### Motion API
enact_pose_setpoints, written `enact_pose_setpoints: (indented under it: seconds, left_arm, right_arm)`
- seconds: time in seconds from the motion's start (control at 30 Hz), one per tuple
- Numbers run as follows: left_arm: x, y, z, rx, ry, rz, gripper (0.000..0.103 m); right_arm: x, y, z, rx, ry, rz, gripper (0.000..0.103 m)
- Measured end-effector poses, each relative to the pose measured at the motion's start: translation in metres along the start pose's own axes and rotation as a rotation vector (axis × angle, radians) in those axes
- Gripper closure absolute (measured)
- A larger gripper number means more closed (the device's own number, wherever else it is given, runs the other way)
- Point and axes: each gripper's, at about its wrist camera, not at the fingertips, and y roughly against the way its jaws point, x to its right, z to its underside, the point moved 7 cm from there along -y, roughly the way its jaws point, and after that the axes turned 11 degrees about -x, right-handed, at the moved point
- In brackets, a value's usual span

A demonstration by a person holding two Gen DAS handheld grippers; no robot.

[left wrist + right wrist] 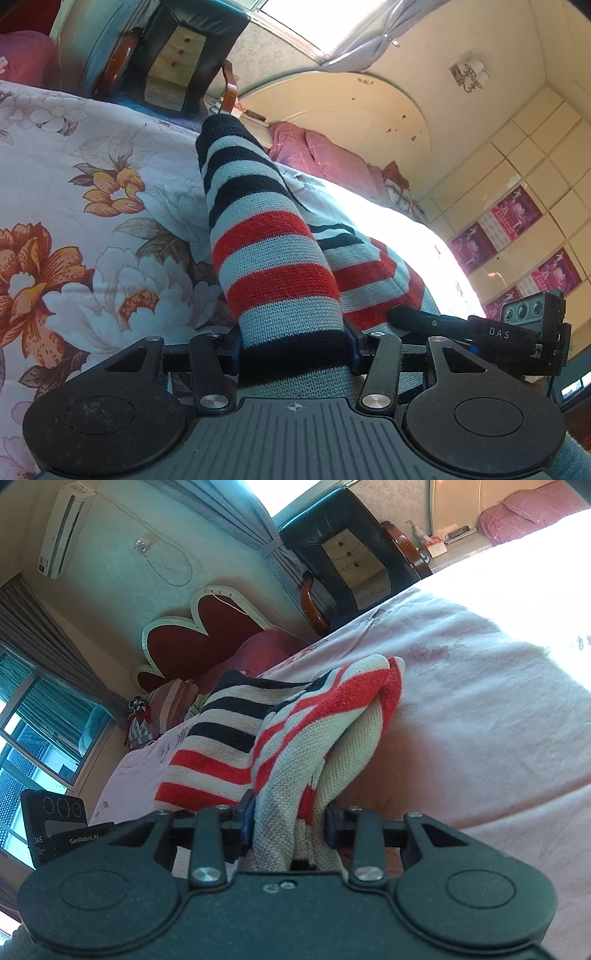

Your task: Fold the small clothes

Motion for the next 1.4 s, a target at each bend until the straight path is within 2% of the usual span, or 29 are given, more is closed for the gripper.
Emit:
enact_pose_setpoints:
  seconds: [0.33, 0.6, 1.07, 1.23, 1.33, 1.4]
  left_arm:
    - [-0.004, 0.046, 0.012, 0.022, -0.031, 0.007, 0.054]
    - [-0.044, 0.103, 0.020, 0.037, -0.036, 0.000, 0.054]
    - [-0.192, 0.223, 0.056, 0.052, 0.049, -0.078, 0.054]
    - [-0.246, 0.242, 0.083, 0.016, 0.081, -0.074, 0.054]
    - [-0.277, 0.240, 0.100, -0.004, 0.122, -0.077, 0.051]
    - [-0.288, 0.237, 0.113, 0.030, 0.179, -0.018, 0.047]
  right_arm:
    - [-0.031, 0.006, 0.002, 0.022, 0.022, 0.011, 0.069]
    - [-0.086, -0.022, 0.013, 0.026, 0.048, 0.016, 0.069]
    - [-0.204, -0.151, 0.048, -0.067, 0.094, -0.064, 0.069]
    - [-0.235, -0.193, 0.066, -0.121, 0.124, -0.075, 0.069]
    - [-0.239, -0.211, 0.075, -0.147, 0.131, -0.076, 0.069]
    - [-0.230, -0.221, 0.083, -0.163, 0.101, -0.051, 0.069]
